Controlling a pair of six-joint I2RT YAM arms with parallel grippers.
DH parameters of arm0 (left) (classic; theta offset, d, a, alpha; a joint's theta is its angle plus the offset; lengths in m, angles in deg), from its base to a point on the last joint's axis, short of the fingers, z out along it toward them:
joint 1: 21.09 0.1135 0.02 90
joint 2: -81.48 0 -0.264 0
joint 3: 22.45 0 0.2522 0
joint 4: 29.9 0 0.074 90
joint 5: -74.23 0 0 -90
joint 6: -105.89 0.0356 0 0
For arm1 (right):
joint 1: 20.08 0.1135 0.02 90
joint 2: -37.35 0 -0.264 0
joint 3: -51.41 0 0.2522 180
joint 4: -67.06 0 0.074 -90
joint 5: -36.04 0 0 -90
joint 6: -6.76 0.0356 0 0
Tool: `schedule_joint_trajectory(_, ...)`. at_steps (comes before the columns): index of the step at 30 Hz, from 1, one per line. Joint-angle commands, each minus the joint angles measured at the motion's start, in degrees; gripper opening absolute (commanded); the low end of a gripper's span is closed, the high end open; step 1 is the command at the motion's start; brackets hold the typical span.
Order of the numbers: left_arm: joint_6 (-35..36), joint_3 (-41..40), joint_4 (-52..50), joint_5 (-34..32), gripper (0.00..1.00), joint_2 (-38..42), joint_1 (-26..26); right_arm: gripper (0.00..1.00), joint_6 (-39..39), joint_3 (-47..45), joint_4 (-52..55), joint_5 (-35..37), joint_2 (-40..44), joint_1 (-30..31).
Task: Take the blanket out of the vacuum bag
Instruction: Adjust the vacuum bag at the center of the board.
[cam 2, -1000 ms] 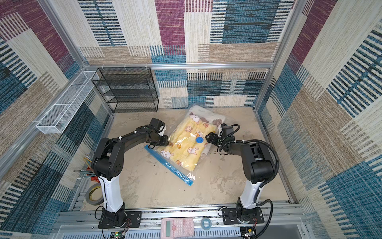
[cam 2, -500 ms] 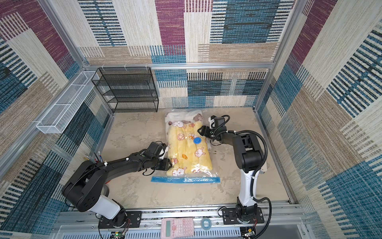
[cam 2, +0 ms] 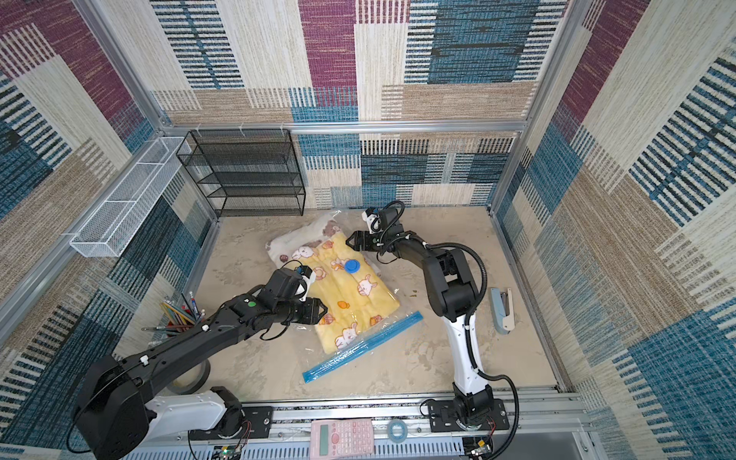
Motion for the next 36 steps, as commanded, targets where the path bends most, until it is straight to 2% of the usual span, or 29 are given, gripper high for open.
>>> schedule_joint_trajectory(1,3.18,1.49,-4.04,-0.65,0.53,0.91,-2.33,0.89,-2.54,-5.18,0.71,10.91,8.05,-0.89)
schedule_joint_trajectory(3,3.42,3.17,-5.04,1.27,0.53,0.32,-5.02,0.89,-0.27,-13.3,-1.81,13.79,14.75,-2.72)
schedule_joint_trajectory(6,3.49,5.57,-5.97,2.23,0.52,-1.02,-11.89,0.9,4.65,-30.23,-9.68,11.74,25.58,-7.1)
schedule_joint_trajectory(9,6.51,7.01,-7.33,-3.27,0.56,-2.84,-21.22,0.9,9.61,-46.12,-17.65,6.96,34.75,-12.26)
schedule_joint_trajectory(13,10.46,9.13,-9.12,-9.82,0.59,-9.58,-28.92,0.9,10.65,-57.59,-20.87,5.64,42.27,-16.39)
schedule_joint_trajectory(18,15.05,16.67,-13.1,-20.58,0.6,-20.92,-36.55,0.9,9.22,-62.08,-19.31,7.8,47.41,-17.4)
schedule_joint_trajectory(22,17.55,20.81,-15.43,-27.73,0.62,-27.63,-39.73,0.91,9.1,-63.26,-19.2,7.89,49.42,-17.92)
schedule_joint_trajectory(25,19.1,21.99,-15.91,-30.3,0.62,-30.91,-39.98,0.91,9.04,-63.51,-19.01,7.65,49.75,-18.1)
schedule_joint_trajectory(29,19.08,25.11,-19.31,-38.53,0.62,-35.83,-40.07,0.91,9.4,-64.13,-19.74,7.12,49.93,-18.18)
schedule_joint_trajectory(32,19.86,27.06,-19.99,-41.32,0.62,-38.67,-39.98,0.91,9.41,-64.82,-19.9,7.07,50.39,-18.19)
schedule_joint_trajectory(36,19.73,28.94,-20.11,-48.26,0.56,-41.56,-39.98,0.91,9.42,-65.74,-20.16,6.96,51.06,-18.25)
